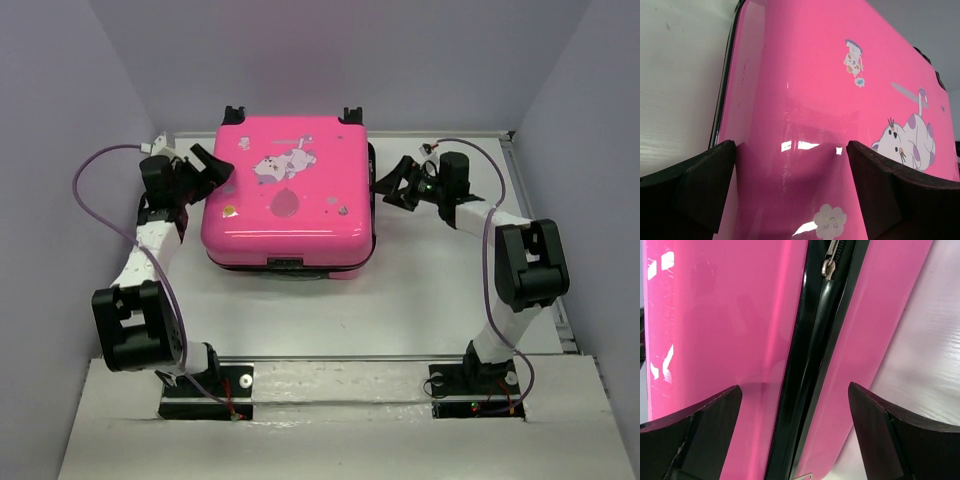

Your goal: Pack the luggage

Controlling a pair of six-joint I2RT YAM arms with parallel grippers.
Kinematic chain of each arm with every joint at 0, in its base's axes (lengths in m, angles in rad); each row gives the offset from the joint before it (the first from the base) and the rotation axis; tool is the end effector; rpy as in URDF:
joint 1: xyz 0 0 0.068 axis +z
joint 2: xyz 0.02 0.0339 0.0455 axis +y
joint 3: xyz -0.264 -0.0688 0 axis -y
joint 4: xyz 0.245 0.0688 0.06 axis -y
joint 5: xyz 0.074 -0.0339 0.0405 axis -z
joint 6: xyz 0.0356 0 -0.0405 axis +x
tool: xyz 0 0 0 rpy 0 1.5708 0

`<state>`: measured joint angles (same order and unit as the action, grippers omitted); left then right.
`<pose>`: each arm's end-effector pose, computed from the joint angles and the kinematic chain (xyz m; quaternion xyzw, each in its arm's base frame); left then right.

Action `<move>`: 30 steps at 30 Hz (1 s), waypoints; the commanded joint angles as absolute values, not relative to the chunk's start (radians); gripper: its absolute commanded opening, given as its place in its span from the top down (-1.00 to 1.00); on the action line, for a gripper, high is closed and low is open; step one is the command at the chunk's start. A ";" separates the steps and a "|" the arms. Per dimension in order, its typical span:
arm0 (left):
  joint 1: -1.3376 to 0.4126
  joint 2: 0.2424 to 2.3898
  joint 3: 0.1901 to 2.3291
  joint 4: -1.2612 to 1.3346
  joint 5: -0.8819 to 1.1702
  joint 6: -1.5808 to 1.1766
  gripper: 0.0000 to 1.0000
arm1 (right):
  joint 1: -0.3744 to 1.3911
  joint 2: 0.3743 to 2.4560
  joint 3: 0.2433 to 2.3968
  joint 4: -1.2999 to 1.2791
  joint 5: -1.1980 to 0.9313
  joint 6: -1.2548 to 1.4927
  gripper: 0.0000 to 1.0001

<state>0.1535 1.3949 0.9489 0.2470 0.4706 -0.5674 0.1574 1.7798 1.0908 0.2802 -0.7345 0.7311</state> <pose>0.3230 0.0336 0.3010 -0.1272 0.7562 -0.3031 0.5657 0.3856 0.0854 0.2224 0.0317 0.8041 0.4912 0.3335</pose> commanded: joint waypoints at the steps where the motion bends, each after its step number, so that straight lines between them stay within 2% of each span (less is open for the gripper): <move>1: -0.072 1.364 1.194 0.430 0.709 -0.742 -0.98 | 0.235 1.816 1.095 0.408 -0.934 0.793 -0.88; 10: -0.189 1.463 1.483 0.402 0.684 -0.793 -0.98 | 0.244 1.838 1.131 0.318 -0.907 0.721 -0.89; 21: -0.212 1.419 1.517 0.347 0.652 -0.740 -0.98 | 0.244 1.839 1.160 0.256 -0.854 0.672 -0.89; 23: -0.210 1.436 1.551 0.260 0.611 -0.686 -0.98 | 0.244 1.816 1.149 0.256 -0.832 0.663 -0.89; 30: -0.175 1.542 1.597 0.200 0.585 -0.644 -0.98 | 0.244 1.755 1.108 0.227 -0.766 0.615 -0.87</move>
